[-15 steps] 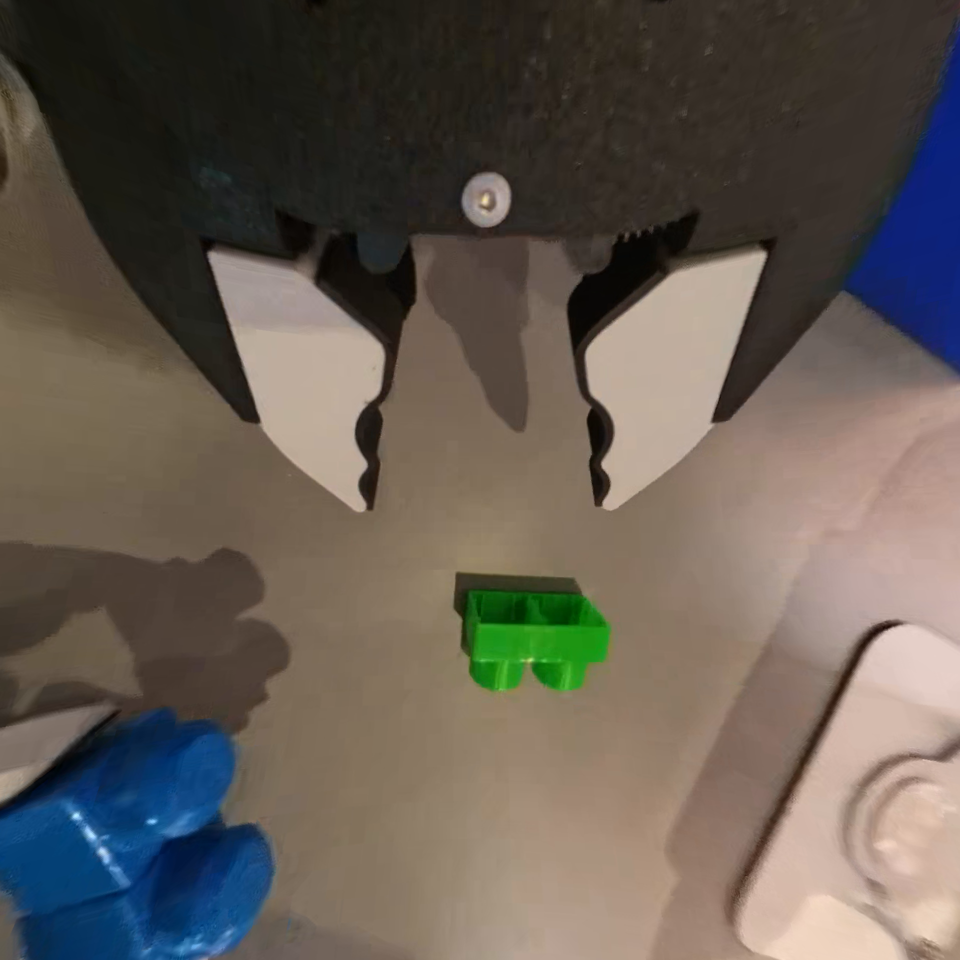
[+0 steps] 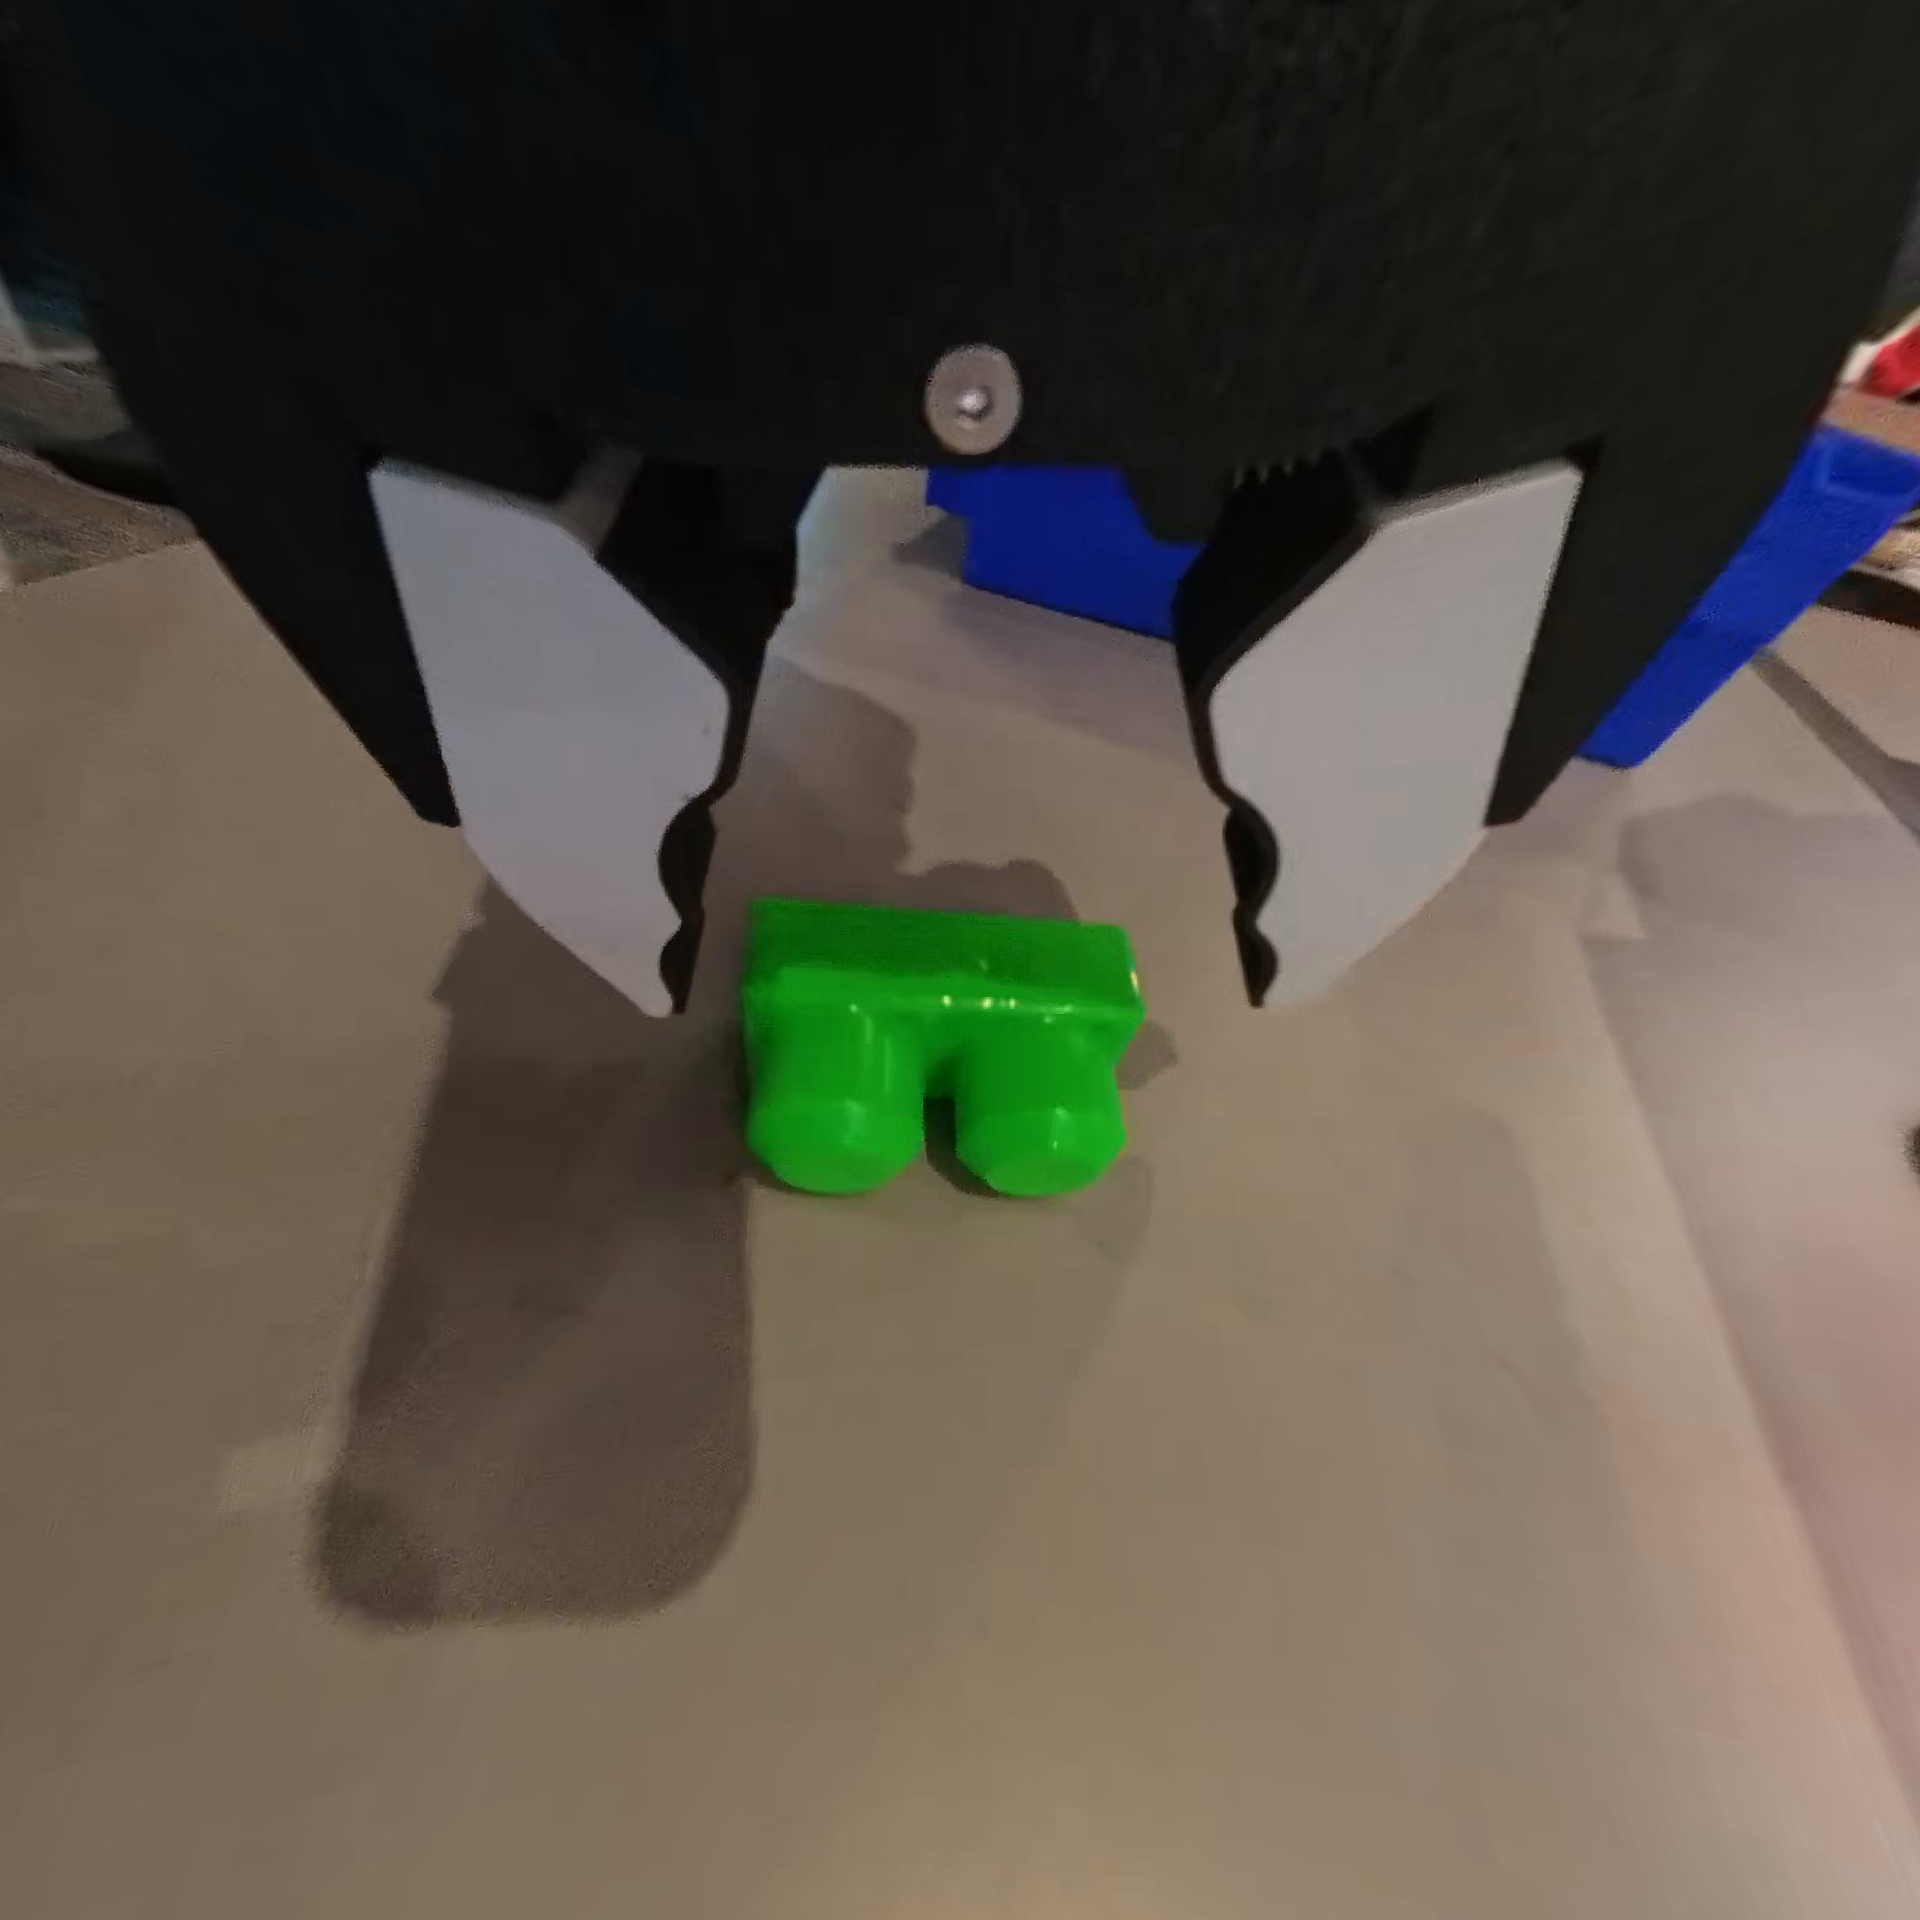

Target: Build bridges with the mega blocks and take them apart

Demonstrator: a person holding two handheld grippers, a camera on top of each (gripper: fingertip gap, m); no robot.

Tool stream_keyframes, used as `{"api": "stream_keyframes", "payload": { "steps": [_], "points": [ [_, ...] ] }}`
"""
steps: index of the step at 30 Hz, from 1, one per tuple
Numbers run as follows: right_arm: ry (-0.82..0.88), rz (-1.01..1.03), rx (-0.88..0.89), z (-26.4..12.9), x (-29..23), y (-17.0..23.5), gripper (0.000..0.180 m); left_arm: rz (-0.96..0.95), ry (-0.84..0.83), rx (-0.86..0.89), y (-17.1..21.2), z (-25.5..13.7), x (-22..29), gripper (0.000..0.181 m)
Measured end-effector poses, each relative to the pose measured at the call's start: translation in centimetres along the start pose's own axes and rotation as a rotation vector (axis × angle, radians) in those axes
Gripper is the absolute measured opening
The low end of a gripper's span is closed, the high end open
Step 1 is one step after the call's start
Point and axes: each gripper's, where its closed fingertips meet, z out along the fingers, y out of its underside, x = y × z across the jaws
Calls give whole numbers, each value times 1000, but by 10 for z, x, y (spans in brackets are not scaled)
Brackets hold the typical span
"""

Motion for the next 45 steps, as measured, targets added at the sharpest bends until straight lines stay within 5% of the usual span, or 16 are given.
{"api": "stream_keyframes", "payload": {
  "steps": [2, 9, 15, 20, 29, 45],
  "points": [
    [0, -8, -8, 1, -1, 2, 76, -57, 52, 7, -3, 6, 0, 75],
    [-4, 23, 15, 1, 1, 2, 76, -223, 320, 288, -9, -6, 8, 75],
    [-167, 131, 127, 3, -19, -16, 76, -206, 962, 1262, -3, -138, 38, 74],
    [-377, 266, 313, 1, -45, -56, 76, -46, 1167, 1741, 52, -191, 63, 75],
    [-381, 238, 534, -3, -57, -129, 76, 34, 1031, 1869, 53, -218, 81, 74],
    [-334, 268, 650, -19, -39, -139, 76, -3, 1133, 1925, 34, -210, 94, 75]
  ]
}}
